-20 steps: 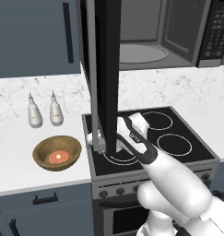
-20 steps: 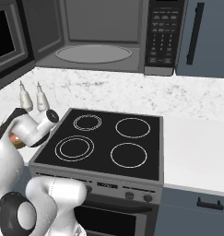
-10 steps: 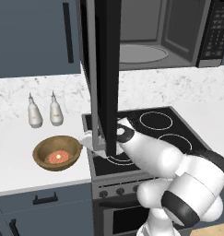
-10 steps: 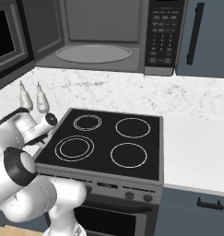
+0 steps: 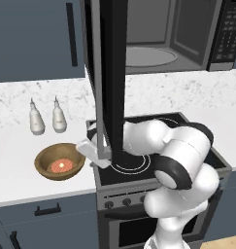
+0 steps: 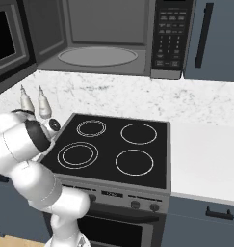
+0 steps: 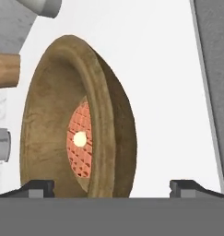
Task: Open the microwave, place the bowl with waffle inside the microwave, then close the microwave door and turn it on.
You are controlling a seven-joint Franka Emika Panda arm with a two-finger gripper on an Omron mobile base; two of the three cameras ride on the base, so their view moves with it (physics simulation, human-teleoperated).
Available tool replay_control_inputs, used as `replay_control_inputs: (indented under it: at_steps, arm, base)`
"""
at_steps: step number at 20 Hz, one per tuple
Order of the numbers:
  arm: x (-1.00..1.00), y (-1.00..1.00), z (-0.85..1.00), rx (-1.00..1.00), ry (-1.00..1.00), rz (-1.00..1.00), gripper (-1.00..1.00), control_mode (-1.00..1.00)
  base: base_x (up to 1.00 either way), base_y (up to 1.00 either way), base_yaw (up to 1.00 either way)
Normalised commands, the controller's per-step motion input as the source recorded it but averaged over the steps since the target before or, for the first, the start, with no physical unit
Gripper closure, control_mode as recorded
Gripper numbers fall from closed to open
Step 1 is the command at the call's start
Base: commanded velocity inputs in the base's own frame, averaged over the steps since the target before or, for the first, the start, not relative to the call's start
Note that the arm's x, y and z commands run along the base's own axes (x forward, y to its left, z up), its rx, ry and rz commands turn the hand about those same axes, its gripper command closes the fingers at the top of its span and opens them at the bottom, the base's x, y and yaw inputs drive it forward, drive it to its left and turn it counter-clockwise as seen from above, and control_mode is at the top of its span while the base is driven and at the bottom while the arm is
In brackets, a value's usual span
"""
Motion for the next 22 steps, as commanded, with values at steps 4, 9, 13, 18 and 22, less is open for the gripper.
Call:
replay_control_inputs:
  at_steps: [4,9,13,18,22]
  arm:
    - [0.31,0.29,-0.42,0.00,0.02,-0.04,-1.00,-1.00]
    - [0.21,0.38,-0.43,0.00,0.01,-0.01,1.00,-1.00]
    - [0.01,0.00,-0.03,0.00,0.01,0.00,1.00,-1.00]
    - [-0.08,-0.34,0.13,0.00,0.01,-0.11,1.00,-1.00]
    - [-0.24,-0.84,0.60,0.00,0.03,-0.19,1.00,-1.00]
  base:
    - [0.00,0.00,0.00]
    - [0.00,0.00,0.00]
    - [0.00,0.00,0.00]
    - [0.00,0.00,0.00]
    - [0.00,0.00,0.00]
